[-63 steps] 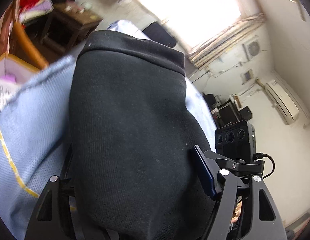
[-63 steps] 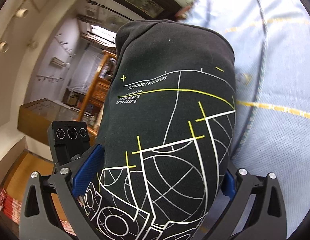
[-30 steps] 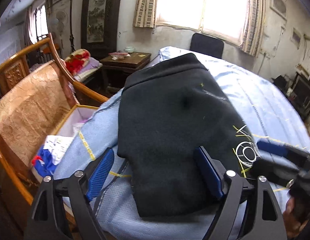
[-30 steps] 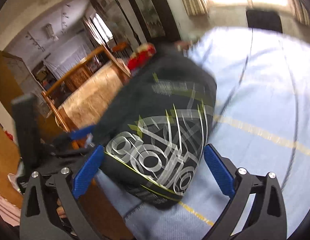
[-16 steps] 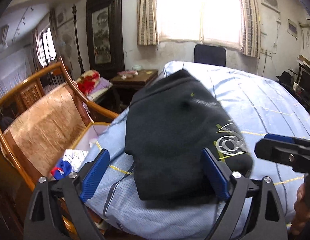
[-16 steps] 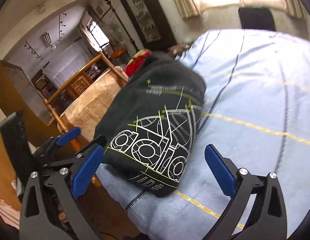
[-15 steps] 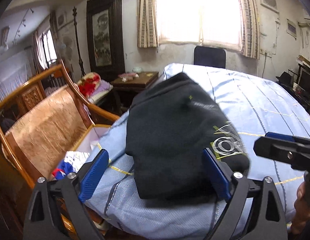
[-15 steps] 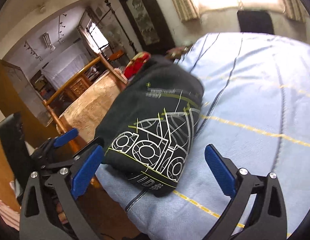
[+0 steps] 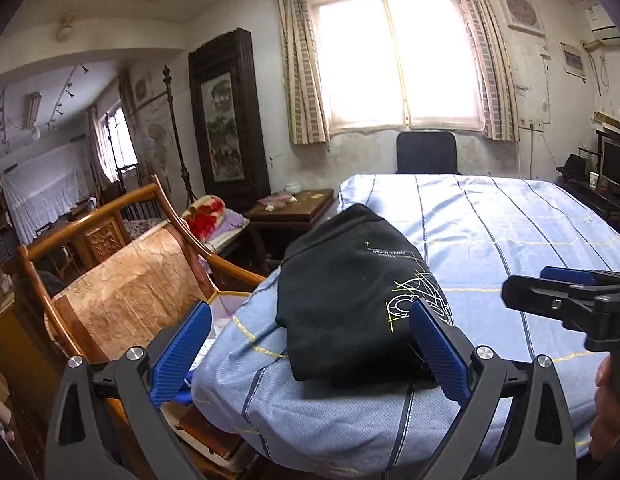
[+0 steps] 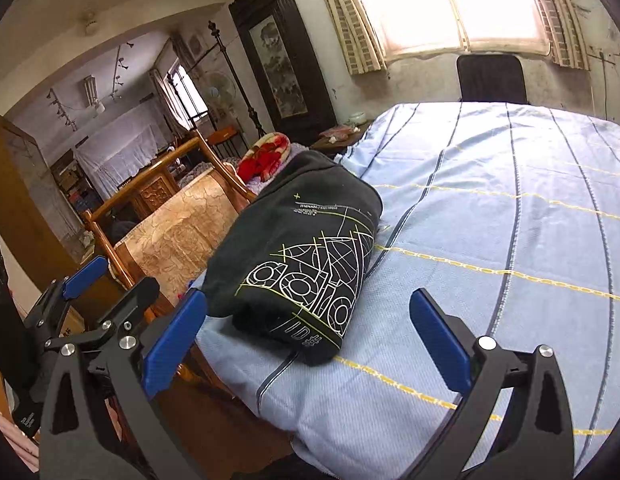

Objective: Fold large clothes
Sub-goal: 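Open both grippers and withdraw them from the bundle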

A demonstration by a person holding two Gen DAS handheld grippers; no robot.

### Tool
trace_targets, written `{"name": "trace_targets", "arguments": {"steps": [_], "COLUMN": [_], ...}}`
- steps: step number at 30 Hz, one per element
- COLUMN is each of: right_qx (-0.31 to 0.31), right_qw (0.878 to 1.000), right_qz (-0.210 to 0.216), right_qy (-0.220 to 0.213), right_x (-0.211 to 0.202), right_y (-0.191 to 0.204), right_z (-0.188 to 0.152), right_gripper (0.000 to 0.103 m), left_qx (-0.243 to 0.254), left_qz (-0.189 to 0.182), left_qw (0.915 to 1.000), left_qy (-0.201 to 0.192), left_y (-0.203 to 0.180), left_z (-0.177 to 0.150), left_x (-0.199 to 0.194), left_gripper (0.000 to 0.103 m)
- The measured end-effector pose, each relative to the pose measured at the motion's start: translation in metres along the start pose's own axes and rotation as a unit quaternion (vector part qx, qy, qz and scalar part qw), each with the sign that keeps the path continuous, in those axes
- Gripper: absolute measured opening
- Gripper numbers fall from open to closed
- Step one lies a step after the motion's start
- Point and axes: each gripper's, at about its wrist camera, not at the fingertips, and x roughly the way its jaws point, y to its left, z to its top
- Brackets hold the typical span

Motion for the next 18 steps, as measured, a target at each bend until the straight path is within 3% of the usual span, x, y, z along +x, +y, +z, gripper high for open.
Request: {"name": "trace_targets", "arguments": {"steps": [8,12,18], "right_qx": [-0.042,-0.029,-0.035], "right_qw": [0.999,0.999,0.997], "right_qz": [-0.031,-0.02,-0.041], "right_qy": [-0.002,0.023,0.047], "right_x": [-0.014,-0.001,0.018], "right_y": [0.008,0.005,0.008], "right_z": [-0.014,-0.02,-0.025], "right_gripper": [0.099,0.099,0.099], "left_qx": [-0.021,-0.021,-0.025], "left_qz": [0.004,-0.005,-0.006], "left_qw": [0.9996,0.9993,0.9995], "left_qy": [0.02,0.03,0.016], "left_y": [0.002,0.0,0.003], "left_z": [-0.003,-0.006,-0.008], "left_x": [-0.003,0.001,0.001], "left_gripper": [0.099,0.099,0.099]}}
